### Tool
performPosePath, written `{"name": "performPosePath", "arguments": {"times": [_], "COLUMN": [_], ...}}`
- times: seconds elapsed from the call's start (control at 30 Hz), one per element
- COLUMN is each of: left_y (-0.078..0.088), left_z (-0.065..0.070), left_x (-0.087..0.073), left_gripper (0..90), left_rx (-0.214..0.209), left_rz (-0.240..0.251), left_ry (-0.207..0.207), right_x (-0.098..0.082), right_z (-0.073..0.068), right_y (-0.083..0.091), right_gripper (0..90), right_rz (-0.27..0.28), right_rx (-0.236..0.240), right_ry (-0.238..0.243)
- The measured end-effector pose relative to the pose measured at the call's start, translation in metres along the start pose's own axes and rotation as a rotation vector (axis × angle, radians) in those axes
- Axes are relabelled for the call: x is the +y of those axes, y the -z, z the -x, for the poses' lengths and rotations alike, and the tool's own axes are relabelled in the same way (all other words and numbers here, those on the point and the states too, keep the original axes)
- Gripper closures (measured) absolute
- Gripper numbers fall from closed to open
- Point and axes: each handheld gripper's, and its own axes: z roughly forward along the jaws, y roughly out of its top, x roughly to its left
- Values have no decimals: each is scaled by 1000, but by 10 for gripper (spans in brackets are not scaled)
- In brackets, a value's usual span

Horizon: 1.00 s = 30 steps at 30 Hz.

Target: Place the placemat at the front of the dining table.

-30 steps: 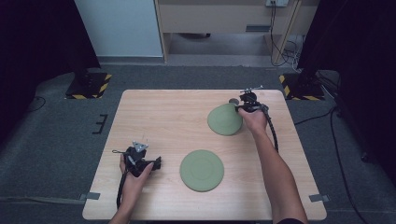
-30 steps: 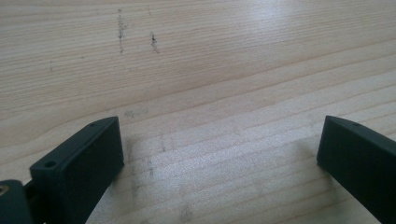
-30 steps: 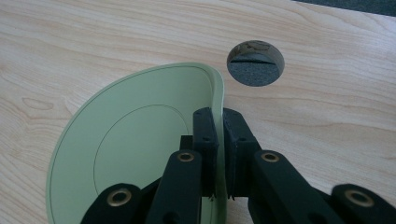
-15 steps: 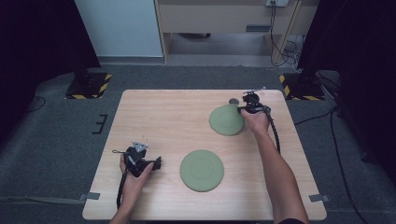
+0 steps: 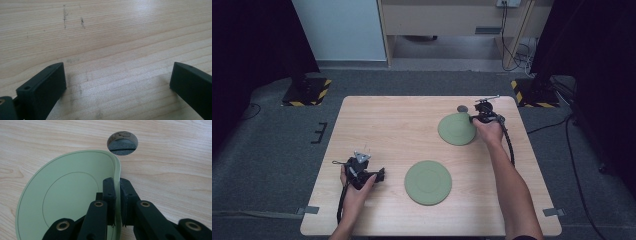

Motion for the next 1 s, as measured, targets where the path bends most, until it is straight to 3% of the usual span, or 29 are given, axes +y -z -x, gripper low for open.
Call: {"name": "performPosePath", "arguments": {"times": [0.73, 1.0], "left_y": [0, 0], "left_z": [0, 2], "left_x": [0, 0], "left_gripper": [0, 0], "left_rx": [2, 0], "left_rz": [0, 1], "left_ry": [0, -3], "right_x": [-11, -13], "right_z": [10, 14], "right_y": [1, 1], "right_gripper": [824, 705], "right_rz": [-6, -7], "right_rx": [-23, -54], "right_ry": [-36, -34]}}
